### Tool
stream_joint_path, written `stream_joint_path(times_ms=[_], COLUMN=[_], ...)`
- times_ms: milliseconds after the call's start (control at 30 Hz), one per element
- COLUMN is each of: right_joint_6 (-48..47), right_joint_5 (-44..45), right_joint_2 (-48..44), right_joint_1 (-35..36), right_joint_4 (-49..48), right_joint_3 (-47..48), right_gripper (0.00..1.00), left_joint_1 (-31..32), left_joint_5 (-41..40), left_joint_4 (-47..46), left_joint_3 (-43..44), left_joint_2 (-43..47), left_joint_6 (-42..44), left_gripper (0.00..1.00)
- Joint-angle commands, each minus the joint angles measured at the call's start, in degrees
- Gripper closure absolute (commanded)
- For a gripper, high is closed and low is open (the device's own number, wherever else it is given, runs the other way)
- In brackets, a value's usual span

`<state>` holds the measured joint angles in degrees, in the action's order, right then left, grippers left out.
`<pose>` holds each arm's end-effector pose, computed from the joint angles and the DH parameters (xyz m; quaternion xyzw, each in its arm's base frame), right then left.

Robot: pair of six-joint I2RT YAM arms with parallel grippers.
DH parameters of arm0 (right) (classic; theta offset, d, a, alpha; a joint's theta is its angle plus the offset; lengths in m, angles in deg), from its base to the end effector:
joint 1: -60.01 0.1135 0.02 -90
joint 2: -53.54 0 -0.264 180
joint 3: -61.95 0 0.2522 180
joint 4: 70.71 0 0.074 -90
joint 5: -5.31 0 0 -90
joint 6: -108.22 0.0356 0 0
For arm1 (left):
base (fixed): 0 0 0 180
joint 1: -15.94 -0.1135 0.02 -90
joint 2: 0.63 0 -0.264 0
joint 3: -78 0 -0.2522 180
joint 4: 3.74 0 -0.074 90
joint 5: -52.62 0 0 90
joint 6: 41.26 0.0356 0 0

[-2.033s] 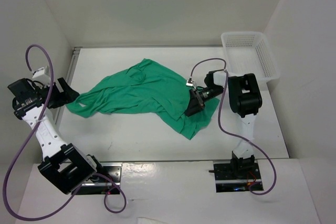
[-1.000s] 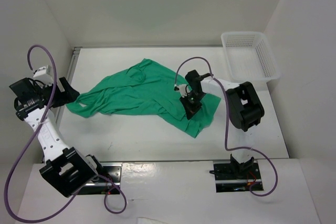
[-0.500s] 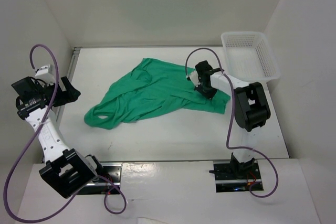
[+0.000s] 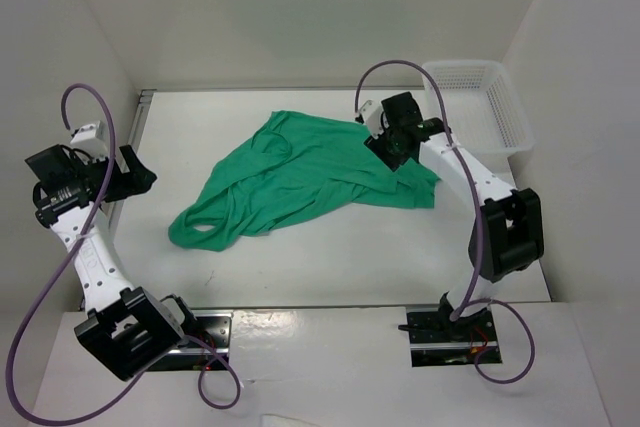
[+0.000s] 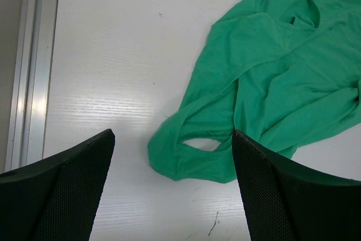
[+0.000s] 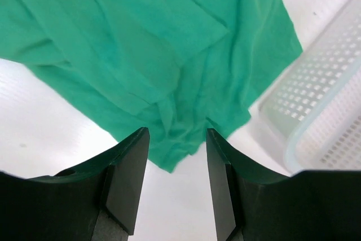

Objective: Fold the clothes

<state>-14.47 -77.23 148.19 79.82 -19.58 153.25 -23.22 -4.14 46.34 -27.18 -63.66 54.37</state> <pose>0.3371 0.1165 0.2729 -0.4025 0.8611 -0.0957 0.2955 0.1896 0.1292 0.3360 -0.1293 0.8616 -0.0788 0.4844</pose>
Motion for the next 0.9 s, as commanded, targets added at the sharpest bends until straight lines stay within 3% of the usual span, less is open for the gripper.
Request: stream_joint_path(times_ms=[0, 133, 167, 267, 567, 867], right_joint_6=[5.3, 9.4, 9.4, 8.7, 8.2, 9.2], right_joint_5=[-6.0, -23.2, -31.6, -38.9, -45.6, -46.8], right_joint_2=[1.1, 7.4, 9.5, 12.0, 11.2, 12.7], right_joint_1=[-0.6, -11.1, -13.4, -18.9, -19.5, -19.5], right_joint_4=[2.5, 9.9, 12.2, 15.7, 16.9, 14.4], right_joint_3=[3.0, 8.0, 8.0, 8.8, 4.6, 2.8], right_gripper=[0.47, 0.47, 0.47, 0.47, 0.47, 0.49], left_joint_1=[0.2, 0.2, 0.7, 0.7, 1.9, 1.9], left_joint_5=[-0.1, -0.1, -0.1, -0.1, -0.6, -0.6], left_joint_4=[-1.2, -1.2, -1.2, -1.2, -1.8, -1.8], left_joint_3=[-0.6, -1.1, -1.1, -1.1, -1.1, -1.1], left_joint_2=[0.6, 0.6, 0.6, 0.6, 0.6, 0.6], left_joint_6=[-0.6, -0.6, -0.6, -0.6, -1.1, -1.1], left_gripper=[0.10, 0.08, 0.08, 0.08, 0.08, 0.08])
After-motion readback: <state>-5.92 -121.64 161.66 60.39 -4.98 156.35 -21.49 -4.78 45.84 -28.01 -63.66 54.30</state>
